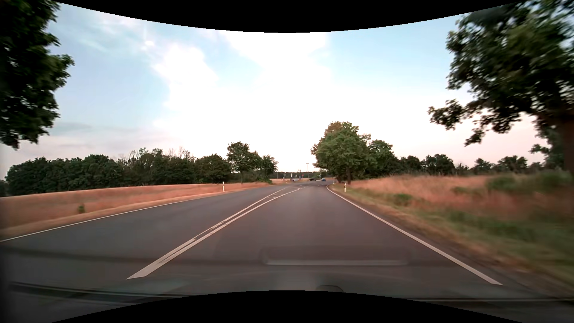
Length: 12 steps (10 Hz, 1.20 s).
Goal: Follow the waypoints while adhering to traffic rules and regulations
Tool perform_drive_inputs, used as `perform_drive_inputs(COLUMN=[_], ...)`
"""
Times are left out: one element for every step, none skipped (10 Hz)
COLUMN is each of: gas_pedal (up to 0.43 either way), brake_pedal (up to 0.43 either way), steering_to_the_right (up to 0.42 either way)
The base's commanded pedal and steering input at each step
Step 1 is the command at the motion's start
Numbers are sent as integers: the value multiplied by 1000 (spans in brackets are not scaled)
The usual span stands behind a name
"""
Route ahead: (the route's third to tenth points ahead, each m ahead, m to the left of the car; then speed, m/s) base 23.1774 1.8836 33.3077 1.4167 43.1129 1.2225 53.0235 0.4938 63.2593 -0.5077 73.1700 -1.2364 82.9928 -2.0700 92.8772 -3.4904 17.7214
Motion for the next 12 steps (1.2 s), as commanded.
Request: perform_drive_inputs(gas_pedal=[0, 0, 0, 0, 0, 0, 0, 0, 0, 0, 0, 0], brake_pedal=[0, 0, 0, 0, 0, 0, 0, 0, 0, 0, 0, 0], steering_to_the_right=[4, 4, 4, 4, 4, 4, 4, 3, 2, -1, -5, -10])
